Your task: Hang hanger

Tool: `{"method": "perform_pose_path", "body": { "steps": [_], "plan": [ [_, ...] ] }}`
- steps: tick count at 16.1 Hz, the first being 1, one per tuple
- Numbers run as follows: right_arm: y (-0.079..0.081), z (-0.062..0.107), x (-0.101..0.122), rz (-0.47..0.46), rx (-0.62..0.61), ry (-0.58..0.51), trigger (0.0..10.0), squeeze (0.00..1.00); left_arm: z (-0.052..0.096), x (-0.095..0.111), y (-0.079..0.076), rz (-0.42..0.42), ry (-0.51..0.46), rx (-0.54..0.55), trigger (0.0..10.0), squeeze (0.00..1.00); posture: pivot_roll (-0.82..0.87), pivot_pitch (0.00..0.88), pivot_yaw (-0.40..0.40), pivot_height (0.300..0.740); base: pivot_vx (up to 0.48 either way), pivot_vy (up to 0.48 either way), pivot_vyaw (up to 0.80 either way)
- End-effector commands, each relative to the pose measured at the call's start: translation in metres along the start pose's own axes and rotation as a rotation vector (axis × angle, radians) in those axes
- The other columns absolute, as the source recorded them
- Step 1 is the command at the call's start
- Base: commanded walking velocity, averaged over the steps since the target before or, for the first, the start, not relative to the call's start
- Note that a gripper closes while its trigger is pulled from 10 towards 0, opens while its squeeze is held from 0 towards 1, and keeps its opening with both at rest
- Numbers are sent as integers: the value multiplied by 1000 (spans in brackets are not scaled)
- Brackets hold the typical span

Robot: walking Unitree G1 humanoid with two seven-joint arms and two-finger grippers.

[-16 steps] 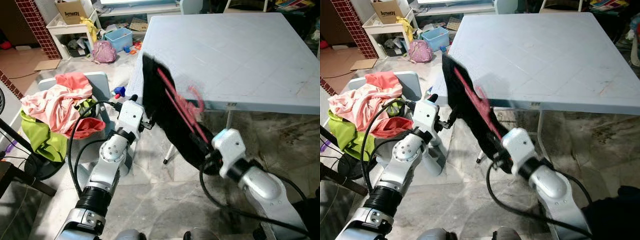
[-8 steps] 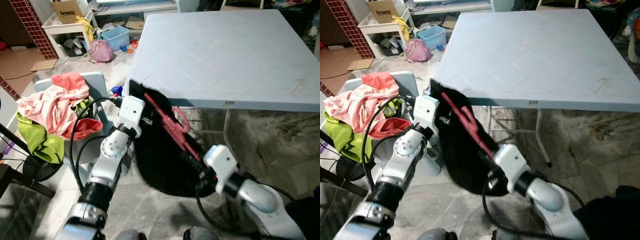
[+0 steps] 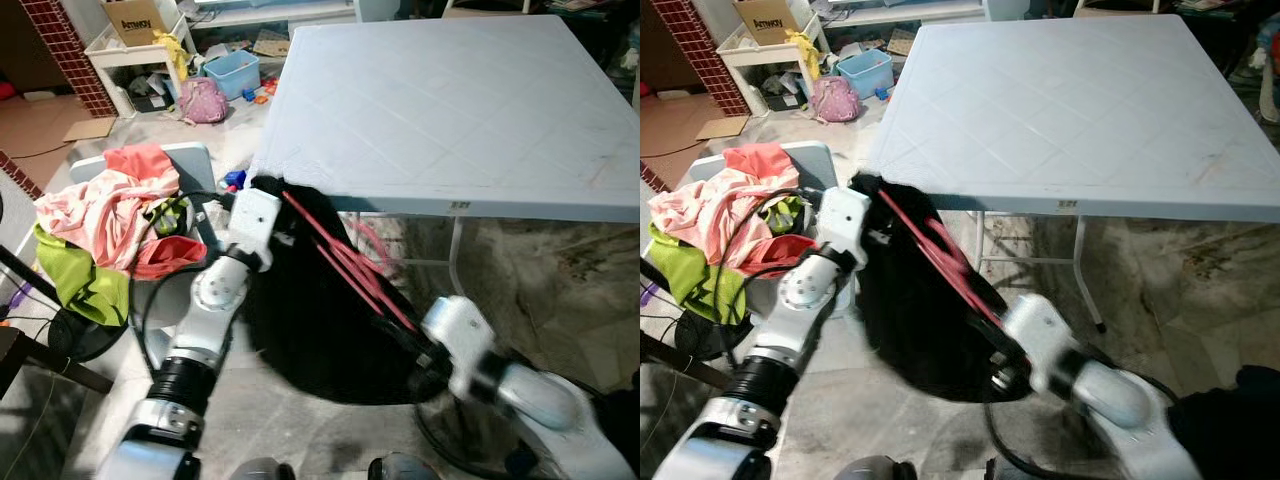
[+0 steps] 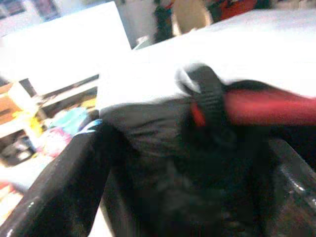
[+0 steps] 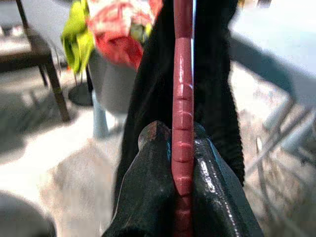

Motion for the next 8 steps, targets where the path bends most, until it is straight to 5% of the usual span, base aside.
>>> {"method": "perform_pose_path", "body": {
  "steps": [1, 8],
  "plan": [
    [-7, 7, 8, 37, -18, -27, 10000, 0, 2, -5, 18, -14, 23, 57, 10000, 0, -123, 73, 103, 740, 0, 0, 0],
    [-21, 32, -1, 57, 0, 58, 10000, 0, 5, -13, 26, -28, 47, 76, 10000, 0, -129, 74, 110, 740, 0, 0, 0]
  ]
}}
Point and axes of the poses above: a point about 5 cm out from each wrist's last joint towards the gripper, its own z axis pointing back from the gripper into the wrist, its own x axis along the axis of the wrist's last joint, y = z × x, the point moved 5 cm from there along -z, pointing out of the wrist towards the gripper, and after that the axes turned 10 degrees about -z, right-handed, at the moved point
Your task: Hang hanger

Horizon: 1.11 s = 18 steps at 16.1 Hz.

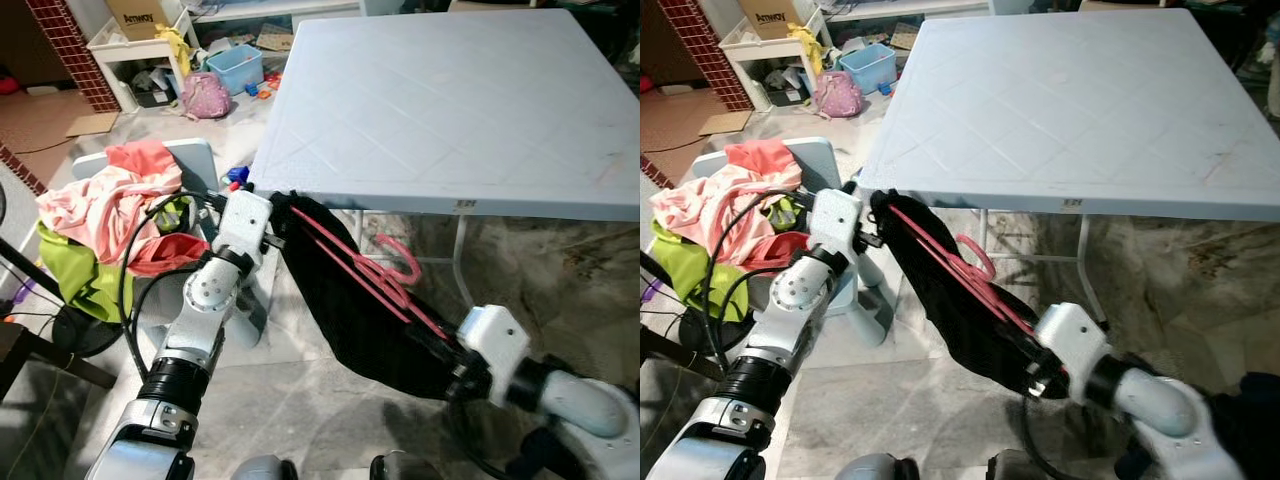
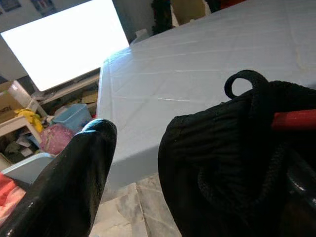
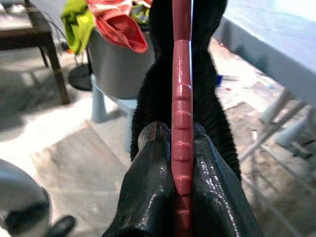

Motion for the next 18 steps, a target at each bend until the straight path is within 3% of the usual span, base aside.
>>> {"method": "perform_pose_path", "body": {
  "steps": [1, 2, 3, 4, 6, 10, 14, 16, 17, 18],
  "plan": [
    [-16, 13, -7, 44, -64, 49, 10000, 0, 6, -10, 35, -6, 45, 120, 10000, 0, -132, 75, 110, 740, 0, 0, 0],
    [-24, 14, -9, 67, -99, 64, 10000, 0, 6, -10, 35, -5, 44, 119, 10000, 0, -132, 75, 110, 740, 0, 0, 0],
    [-44, 11, 0, 88, -220, 14, 10000, 0, 6, -10, 26, 11, 43, 86, 10000, 0, -132, 75, 110, 740, 0, 0, 0],
    [-46, 3, 19, 25, -261, -96, 10000, 0, 6, -10, 13, 34, 39, 44, 10000, 0, -129, 75, 108, 740, 0, 0, 0],
    [-40, -16, 51, -73, -301, -269, 10000, 0, 7, -3, -16, 69, 12, -51, 10000, 0, -127, 74, 107, 740, 0, 0, 0],
    [-24, -33, 80, -204, -285, -420, 10000, 0, 9, -1, -25, 71, 3, -81, 10000, 0, -124, 76, 103, 740, 0, 0, 0],
    [-20, -31, 72, -211, -270, -361, 10000, 0, 6, -1, -12, 83, 14, -19, 10000, 0, -127, 76, 103, 740, 0, 0, 0],
    [-4, -35, 63, -176, -154, -280, 10000, 0, 2, 5, -11, 119, -10, -22, 10000, 0, -134, 78, 102, 740, 0, 0, 0],
    [16, -34, 49, -134, -33, -203, 10000, 0, 1, 7, -8, 111, -12, -15, 10000, 255, -131, 77, 102, 740, 0, 0, 0],
    [23, -31, 46, -110, 14, -182, 10000, 0, 1, 6, -6, 104, -9, -8, 10000, 259, -131, 77, 102, 740, 0, 0, 0]
  ]
}}
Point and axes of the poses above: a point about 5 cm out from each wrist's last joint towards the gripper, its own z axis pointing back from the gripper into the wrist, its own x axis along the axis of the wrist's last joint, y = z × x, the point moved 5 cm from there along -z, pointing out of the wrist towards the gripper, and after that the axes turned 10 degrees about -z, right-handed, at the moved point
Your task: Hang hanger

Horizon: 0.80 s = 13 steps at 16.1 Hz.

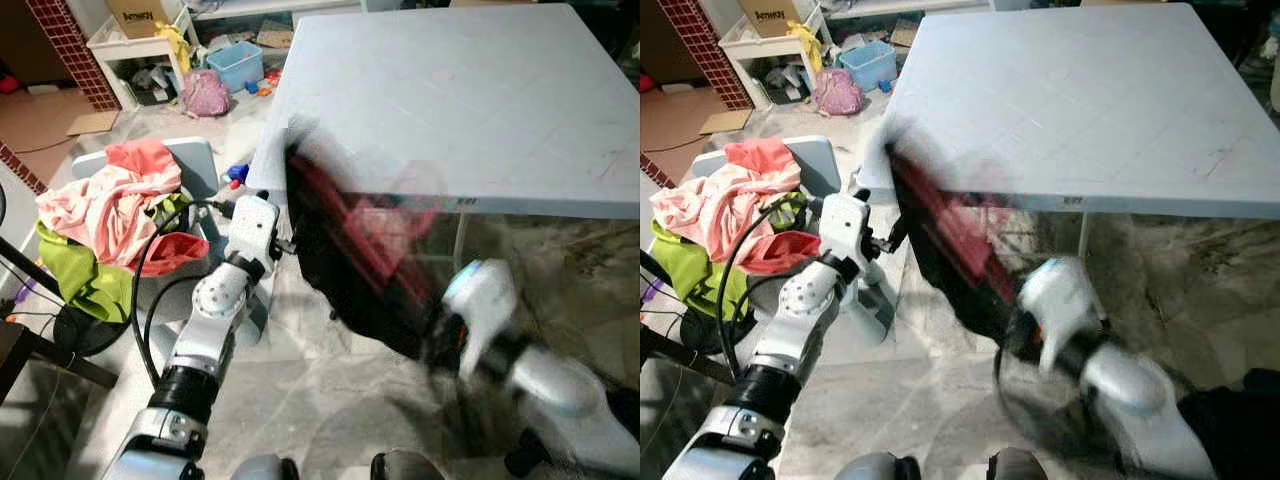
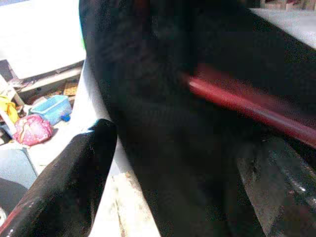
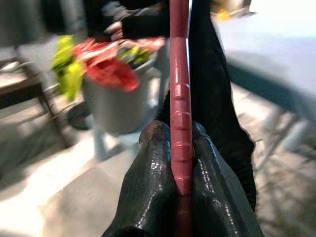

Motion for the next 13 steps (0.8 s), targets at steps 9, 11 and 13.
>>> {"method": "perform_pose_path", "body": {
  "steps": [9, 11, 13],
  "plan": [
    [14, 97, 33, -184, 424, 159, 10000, 0, 7, -26, 54, -28, 118, 176, 10000, 31, -150, 82, 110, 740, 0, 0, 0],
    [13, 100, 59, -209, 459, 69, 10000, 0, 5, -28, 46, -19, 120, 139, 10000, 0, -153, 83, 112, 740, 0, 0, 0],
    [7, 100, 86, -211, 468, -37, 10000, 0, 5, -34, 28, -3, 143, 61, 10000, 0, -155, 82, 115, 740, 0, 0, 0]
  ]
}}
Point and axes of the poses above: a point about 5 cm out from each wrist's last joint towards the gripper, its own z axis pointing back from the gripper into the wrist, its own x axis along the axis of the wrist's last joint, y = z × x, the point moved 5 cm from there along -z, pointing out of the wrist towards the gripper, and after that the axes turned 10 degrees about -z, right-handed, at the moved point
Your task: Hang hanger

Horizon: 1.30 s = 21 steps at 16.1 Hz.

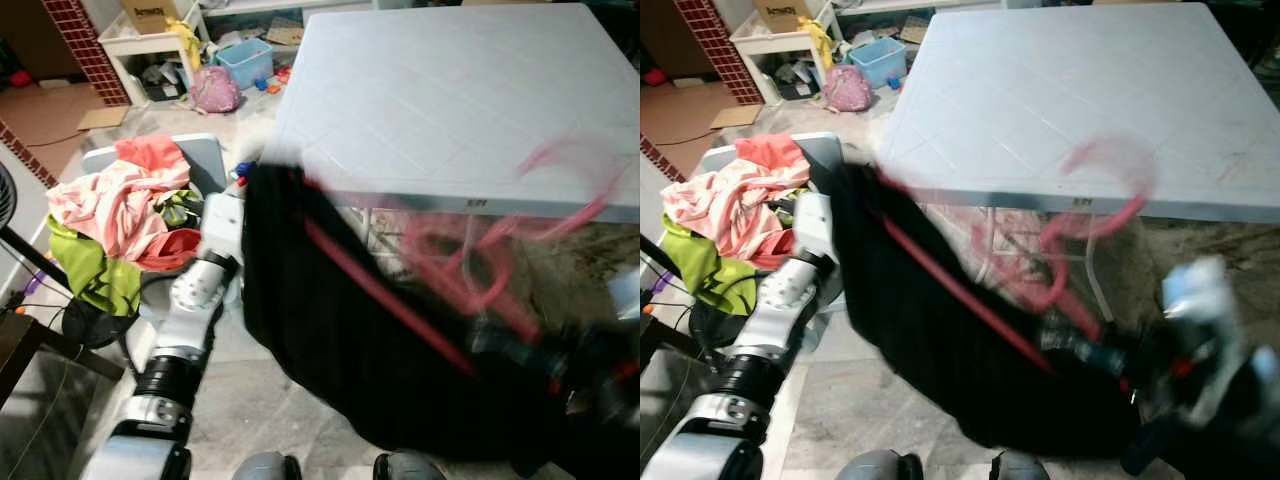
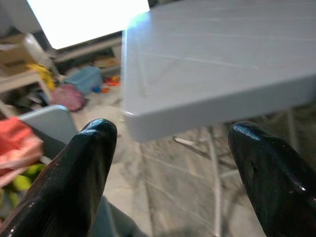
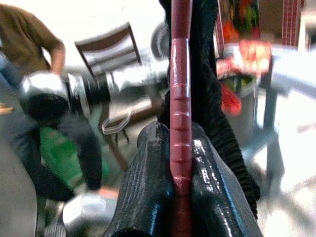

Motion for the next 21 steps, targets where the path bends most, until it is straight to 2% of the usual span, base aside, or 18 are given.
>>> {"method": "perform_pose_path", "body": {
  "steps": [1, 2, 3, 4, 5, 6, 7, 8, 9, 10, 11, 13, 15, 16, 19, 21],
  "plan": [
    [9, -2, 19, 30, 48, -63, 10000, 0, 2, -11, -14, 2, 48, -73, 10000, 0, -155, 82, 115, 740, 0, 0, 0],
    [10, -3, 30, 33, 55, -105, 10000, 0, 4, -12, -29, 2, 50, -130, 10000, 0, -155, 82, 115, 740, 0, 0, 0],
    [5, -5, 34, 32, 32, -136, 10000, 0, 5, -7, -37, -26, 19, -154, 10000, 0, -155, 82, 115, 740, 0, 0, 0],
    [1, -7, 34, 28, 10, -142, 10000, 0, 5, -3, -39, -39, -1, -155, 10000, 0, -155, 82, 115, 740, 0, 0, 0],
    [-18, -8, 5, 60, -110, -6, 10000, 0, 6, 5, -26, -12, -33, -111, 10000, 0, -145, 77, 112, 740, 0, 0, 0],
    [-28, -8, -8, 97, -177, 64, 10000, 0, 7, 7, -17, -24, -46, -82, 10000, 349, -145, 77, 112, 740, 0, 0, 0],
    [-36, -8, -17, 123, -221, 116, 10000, 0, 7, 9, -9, -27, -55, -64, 10000, 980, -145, 77, 112, 740, 0, 0, 0],
    [-56, -5, -30, 213, -324, 197, 10000, 0, 9, 6, 7, -62, -45, -8, 10000, 1000, -131, 74, 114, 740, 0, 0, 0],
    [-74, -3, -39, 309, -415, 248, 10000, 0, 12, 5, 31, -129, -33, 84, 10000, 1000, -121, 75, 114, 740, 0, 0, 0],
    [-78, -6, -37, 336, -435, 233, 10000, 0, 13, 6, 40, -148, -32, 117, 10000, 1000, -116, 75, 114, 740, 0, 0, 0],
    [-89, -9, -26, 371, -498, 161, 10000, 0, 14, 5, 40, -115, -32, 90, 10000, 1000, -107, 75, 114, 740, 0, 0, 0],
    [-97, -15, -13, 427, -541, 86, 10000, 0, 18, 4, 28, -71, -34, 5, 10000, 1000, -105, 75, 113, 740, 0, 0, 0],
    [-91, -26, -2, 431, -491, 17, 10000, 0, 21, -8, 9, -50, -1, -106, 10000, 1000, -104, 78, 108, 740, 0, 0, 0],
    [-81, -30, -2, 396, -417, 4, 10000, 0, 22, -10, 2, -54, 5, -149, 10000, 1000, -104, 78, 108, 740, 0, 0, 0],
    [-45, -27, -10, 256, -192, 63, 10000, 0, 19, 3, -5, -30, -58, -224, 10000, 1000, -117, 83, 108, 740, 0, 0, 0],
    [-38, -25, -12, 227, -150, 81, 10000, 0, 19, 7, -7, -24, -73, -247, 10000, 1000, -117, 83, 108, 740, 0, 0, 0]
  ]
}}
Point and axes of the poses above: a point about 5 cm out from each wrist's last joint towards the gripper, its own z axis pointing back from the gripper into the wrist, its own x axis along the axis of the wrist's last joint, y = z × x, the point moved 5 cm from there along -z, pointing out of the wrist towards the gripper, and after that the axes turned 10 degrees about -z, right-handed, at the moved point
